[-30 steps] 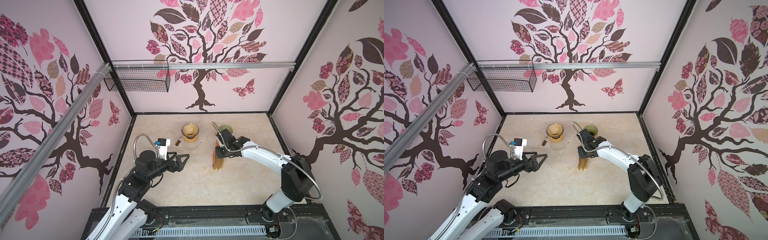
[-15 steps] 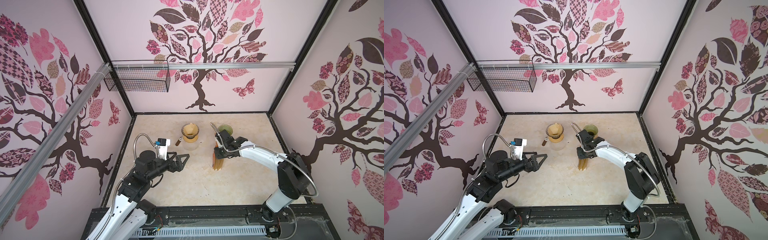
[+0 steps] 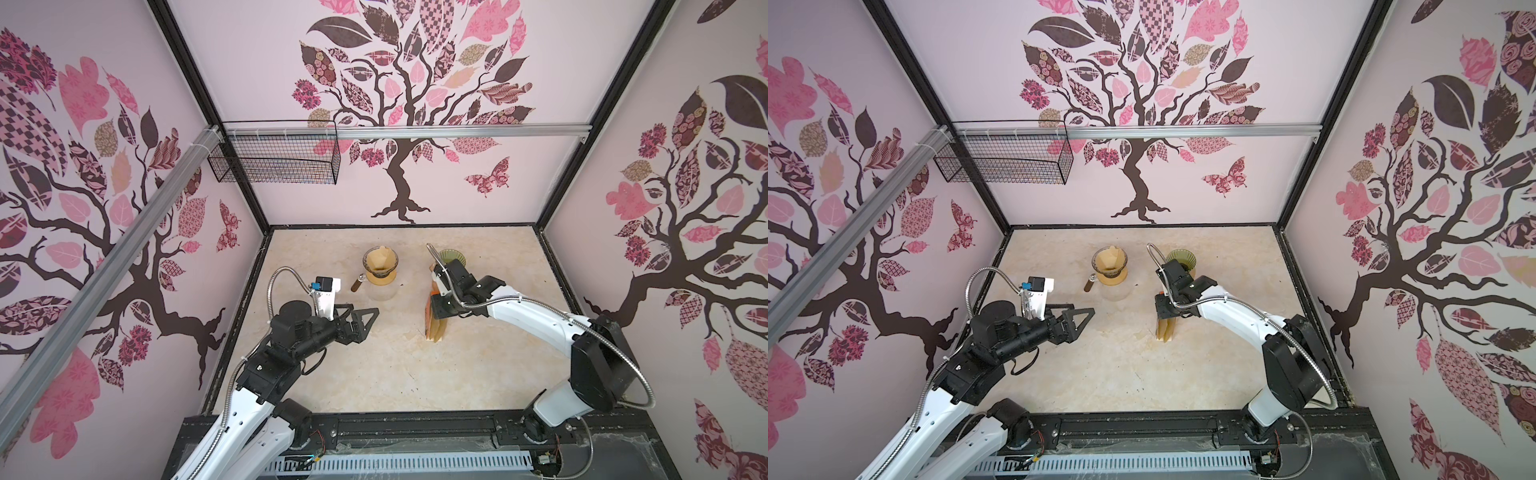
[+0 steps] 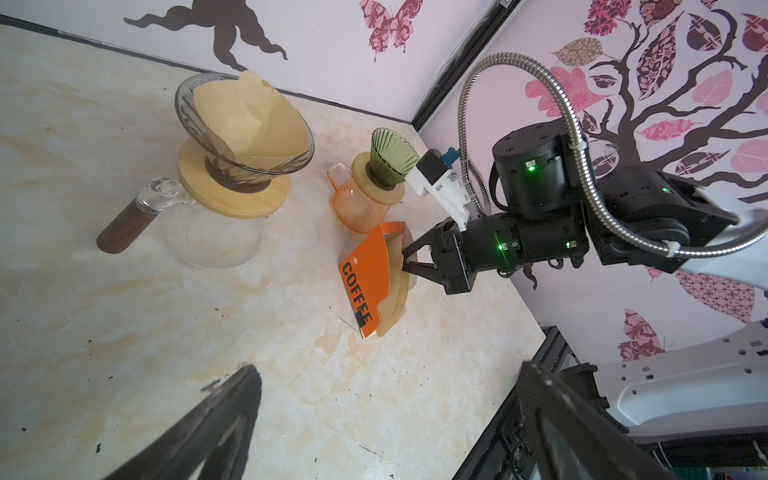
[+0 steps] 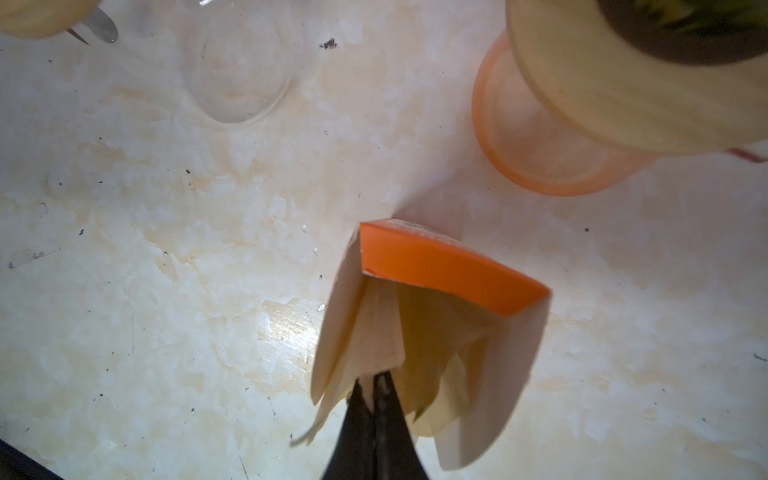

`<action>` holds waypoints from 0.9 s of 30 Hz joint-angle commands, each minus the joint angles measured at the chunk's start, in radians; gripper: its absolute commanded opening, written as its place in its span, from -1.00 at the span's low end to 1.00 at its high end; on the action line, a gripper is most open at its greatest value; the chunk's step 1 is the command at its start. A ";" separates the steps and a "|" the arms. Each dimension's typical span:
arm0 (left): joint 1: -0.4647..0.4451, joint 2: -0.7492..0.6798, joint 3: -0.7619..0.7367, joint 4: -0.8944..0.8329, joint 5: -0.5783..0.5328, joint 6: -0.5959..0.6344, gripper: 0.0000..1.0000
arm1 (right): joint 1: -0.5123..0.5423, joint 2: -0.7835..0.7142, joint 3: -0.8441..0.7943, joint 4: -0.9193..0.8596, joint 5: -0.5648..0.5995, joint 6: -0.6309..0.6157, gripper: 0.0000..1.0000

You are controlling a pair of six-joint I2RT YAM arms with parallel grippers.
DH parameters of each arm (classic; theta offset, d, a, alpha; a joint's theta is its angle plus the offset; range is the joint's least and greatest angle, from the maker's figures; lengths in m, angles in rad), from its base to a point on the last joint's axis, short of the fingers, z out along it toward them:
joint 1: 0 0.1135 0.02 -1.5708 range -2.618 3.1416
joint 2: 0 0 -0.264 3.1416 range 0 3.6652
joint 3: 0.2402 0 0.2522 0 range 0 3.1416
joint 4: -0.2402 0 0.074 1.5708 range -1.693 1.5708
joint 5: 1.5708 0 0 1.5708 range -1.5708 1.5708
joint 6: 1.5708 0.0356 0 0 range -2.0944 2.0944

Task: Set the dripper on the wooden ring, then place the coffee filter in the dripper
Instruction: 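Grasp a paper filter inside the box with the right gripper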

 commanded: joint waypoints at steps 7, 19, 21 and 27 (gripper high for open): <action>0.005 0.000 -0.025 0.029 0.007 0.006 0.96 | 0.003 -0.048 0.003 -0.004 -0.002 0.002 -0.92; 0.005 0.000 -0.023 0.028 0.006 0.003 0.96 | 0.003 -0.081 -0.012 -0.059 0.003 0.001 -0.92; 0.005 0.000 -0.023 0.029 0.008 0.003 0.96 | 0.003 -0.093 -0.020 -0.056 0.000 0.005 -0.92; 0.005 -0.002 -0.024 0.030 0.010 0.002 0.96 | 0.004 -0.121 -0.011 -0.066 0.013 0.005 -0.92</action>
